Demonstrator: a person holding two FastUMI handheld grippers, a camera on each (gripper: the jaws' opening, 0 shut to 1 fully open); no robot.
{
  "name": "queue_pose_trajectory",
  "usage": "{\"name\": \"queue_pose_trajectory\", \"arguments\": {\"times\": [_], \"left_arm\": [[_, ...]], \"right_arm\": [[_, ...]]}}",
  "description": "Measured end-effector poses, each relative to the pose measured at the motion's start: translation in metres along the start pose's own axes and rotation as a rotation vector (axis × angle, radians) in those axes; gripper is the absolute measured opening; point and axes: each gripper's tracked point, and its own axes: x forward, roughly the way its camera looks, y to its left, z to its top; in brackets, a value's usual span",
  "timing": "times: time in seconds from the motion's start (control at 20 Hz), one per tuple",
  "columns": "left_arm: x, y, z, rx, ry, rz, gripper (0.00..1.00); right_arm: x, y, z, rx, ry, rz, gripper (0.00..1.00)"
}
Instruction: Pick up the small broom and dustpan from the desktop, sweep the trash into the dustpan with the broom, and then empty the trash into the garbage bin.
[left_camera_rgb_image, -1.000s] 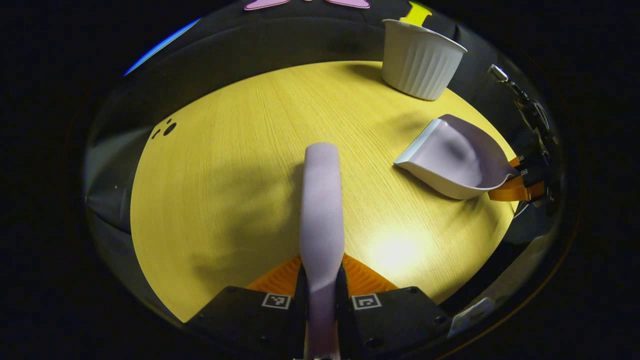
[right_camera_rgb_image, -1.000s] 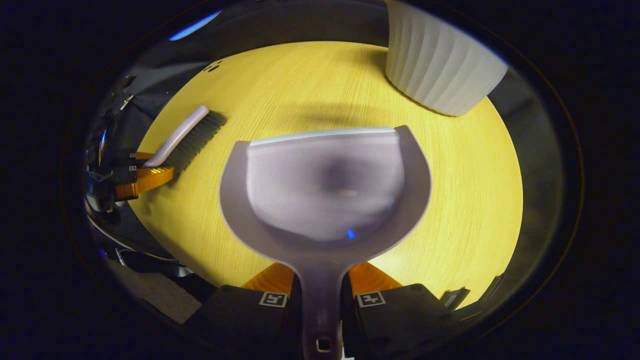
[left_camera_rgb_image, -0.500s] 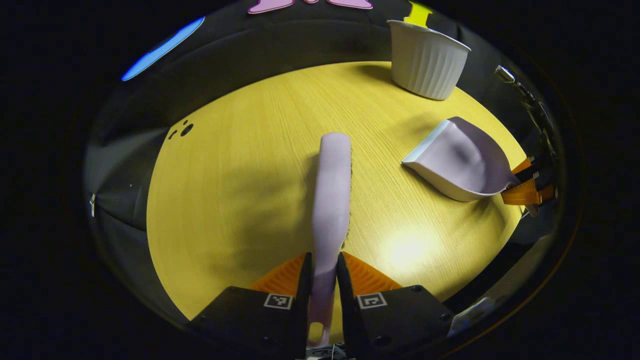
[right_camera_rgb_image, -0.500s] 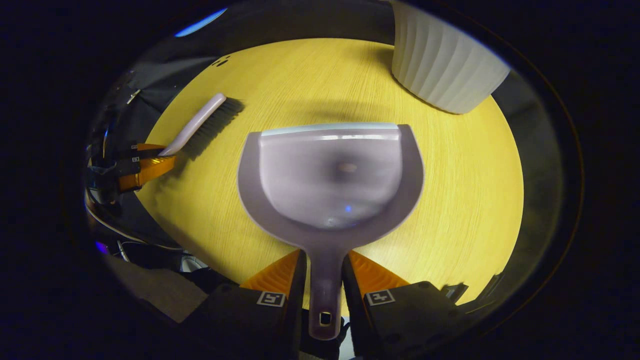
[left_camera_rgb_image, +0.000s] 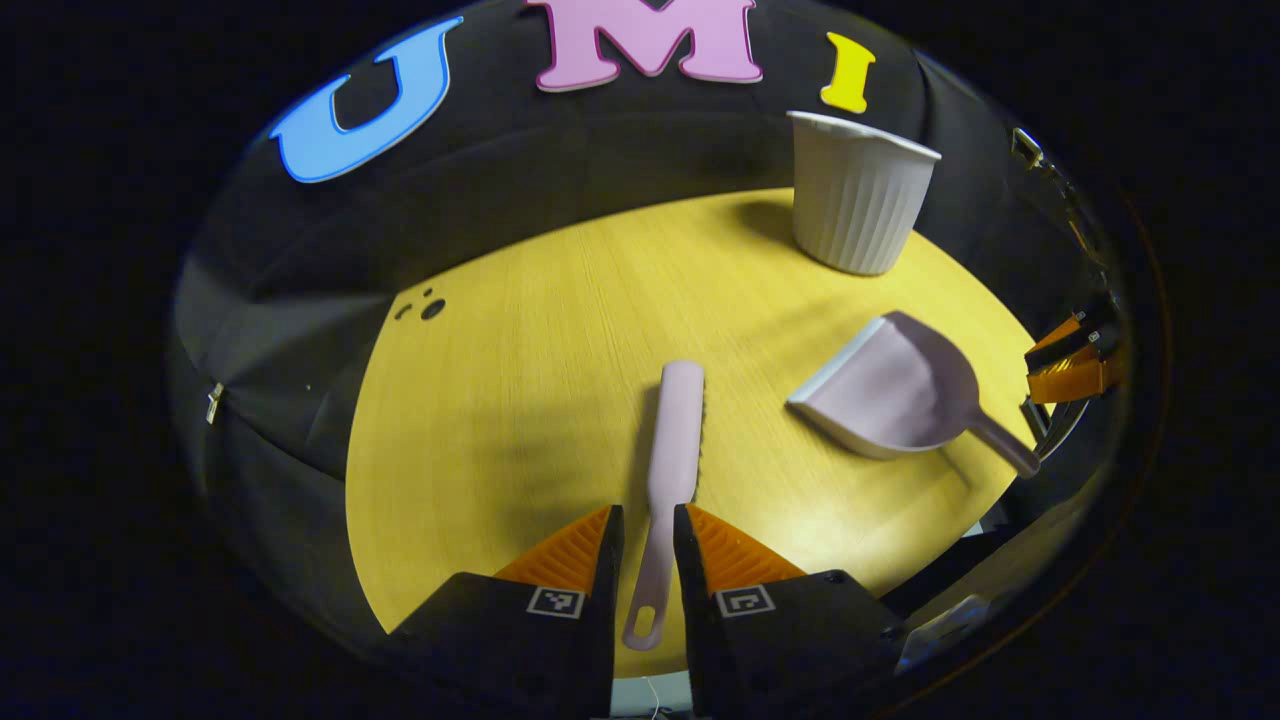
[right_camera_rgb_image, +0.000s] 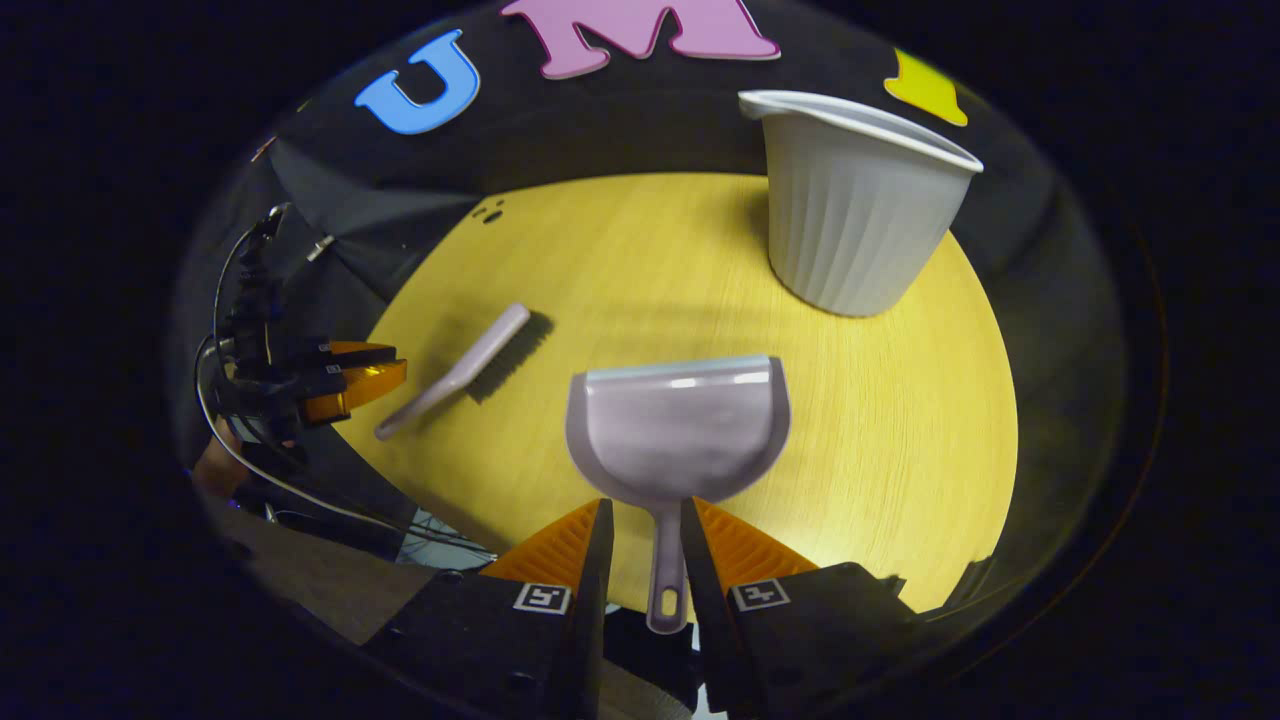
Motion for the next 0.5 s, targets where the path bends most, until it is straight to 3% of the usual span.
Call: {"name": "queue_pose_trajectory", "arguments": {"times": [0.05, 0.1, 0.15, 0.2, 0.35, 0.5], "left_arm": [[-0.006, -0.004, 0.015, -0.003, -0.048, -0.004, 0.33], [-0.013, -0.006, 0.032, -0.006, -0.101, -0.010, 0.33], [-0.021, -0.009, 0.048, -0.014, -0.147, -0.014, 0.33], [-0.028, -0.013, 0.060, -0.024, -0.193, -0.019, 0.33], [-0.049, -0.019, 0.090, -0.042, -0.298, -0.027, 0.33], [-0.060, -0.027, 0.104, -0.042, -0.344, -0.041, 0.33]], "right_arm": [[-0.005, -0.002, 0.010, -0.010, -0.032, -0.009, 0.35], [-0.009, 0.000, 0.020, -0.029, -0.066, -0.003, 0.34], [-0.013, 0.004, 0.030, -0.050, -0.098, 0.016, 0.45], [-0.015, 0.008, 0.038, -0.074, -0.138, 0.023, 0.36], [-0.031, 0.017, 0.061, -0.145, -0.264, 0.027, 0.36], [-0.054, 0.026, 0.088, -0.208, -0.397, 0.038, 0.25]]}}
